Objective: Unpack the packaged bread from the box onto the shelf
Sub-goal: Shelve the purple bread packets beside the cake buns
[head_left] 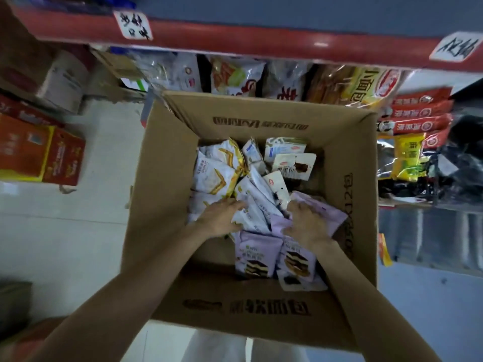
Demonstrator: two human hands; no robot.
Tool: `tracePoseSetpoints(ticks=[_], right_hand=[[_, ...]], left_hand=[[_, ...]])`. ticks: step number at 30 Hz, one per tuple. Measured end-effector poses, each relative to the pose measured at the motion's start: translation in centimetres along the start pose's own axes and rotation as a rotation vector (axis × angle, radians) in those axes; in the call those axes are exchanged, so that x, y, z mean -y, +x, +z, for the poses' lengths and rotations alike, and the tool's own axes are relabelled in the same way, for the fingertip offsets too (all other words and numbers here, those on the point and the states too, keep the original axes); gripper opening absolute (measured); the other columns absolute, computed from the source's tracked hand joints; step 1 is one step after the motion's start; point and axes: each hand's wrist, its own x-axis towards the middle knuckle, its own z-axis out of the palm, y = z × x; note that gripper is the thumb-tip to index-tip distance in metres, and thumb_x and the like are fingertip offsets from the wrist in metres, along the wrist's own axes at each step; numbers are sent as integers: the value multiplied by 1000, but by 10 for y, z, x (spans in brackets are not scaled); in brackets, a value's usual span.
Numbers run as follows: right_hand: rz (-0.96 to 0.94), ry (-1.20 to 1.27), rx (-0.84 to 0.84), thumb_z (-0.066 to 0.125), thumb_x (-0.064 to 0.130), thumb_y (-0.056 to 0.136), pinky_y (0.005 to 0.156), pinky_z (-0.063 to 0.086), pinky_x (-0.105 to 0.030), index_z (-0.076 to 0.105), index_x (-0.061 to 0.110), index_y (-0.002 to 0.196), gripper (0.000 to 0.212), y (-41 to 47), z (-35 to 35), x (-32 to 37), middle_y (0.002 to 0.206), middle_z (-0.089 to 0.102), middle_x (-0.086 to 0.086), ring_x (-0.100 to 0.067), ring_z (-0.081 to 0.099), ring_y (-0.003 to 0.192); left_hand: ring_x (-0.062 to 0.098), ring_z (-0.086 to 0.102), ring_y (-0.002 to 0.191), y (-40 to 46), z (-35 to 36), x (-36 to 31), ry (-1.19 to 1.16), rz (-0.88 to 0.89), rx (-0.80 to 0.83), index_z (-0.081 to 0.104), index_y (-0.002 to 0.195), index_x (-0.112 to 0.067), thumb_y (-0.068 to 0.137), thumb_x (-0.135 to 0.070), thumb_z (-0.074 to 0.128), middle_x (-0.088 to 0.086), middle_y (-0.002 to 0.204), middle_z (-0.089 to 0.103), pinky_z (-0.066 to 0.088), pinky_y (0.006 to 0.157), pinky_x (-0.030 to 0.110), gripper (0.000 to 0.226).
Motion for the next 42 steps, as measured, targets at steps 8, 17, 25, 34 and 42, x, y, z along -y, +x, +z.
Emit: tracePoseSetpoints(ticks=[8, 17, 25, 34, 42], right_hand=[[165, -276, -72, 78, 36, 68, 61, 49, -29, 64, 14, 106, 47, -8, 52, -11, 91, 67, -9, -24, 65, 82], [158, 278, -363, 66, 26, 83, 60, 37, -29, 44, 14, 119, 44, -50, 18, -27, 99, 64, -13, -37, 63, 87], [178, 871, -542, 79, 14, 73, 69, 41, -27, 51, 7, 117, 53, -87, -37, -32, 100, 58, -2, -18, 55, 86], [148, 1273, -542, 76, 13, 78, 70, 48, -22, 55, 8, 121, 48, -119, -108, 3, 97, 60, 9, -10, 59, 88], [-131, 1105, -775, 80, 27, 72, 77, 50, -29, 51, 32, 108, 47, -146, -188, 43, 98, 57, 23, -9, 59, 96]], left_hand=[[35, 26, 135, 20, 90, -25, 175, -38, 246, 11, 149, -19, 83, -26, 71, 12, 151, 15, 41, 99, 40, 90], [28, 38, 126, -2, 86, -16, 237, -32, 162, 41, 137, -25, 80, -42, 65, 5, 140, 40, 39, 100, 37, 64], [28, 62, 93, -64, 22, 16, -194, -204, -208, 59, 110, -16, 88, -21, 60, 8, 103, 65, 46, 75, 32, 22], [15, 64, 85, -135, -68, -10, -639, -274, -801, 65, 105, -19, 78, -19, 74, 0, 93, 70, 52, 76, 24, 29], [10, 58, 78, -178, -130, -25, -901, -294, -1188, 63, 92, -28, 80, -32, 63, -9, 85, 66, 46, 72, 28, 13]])
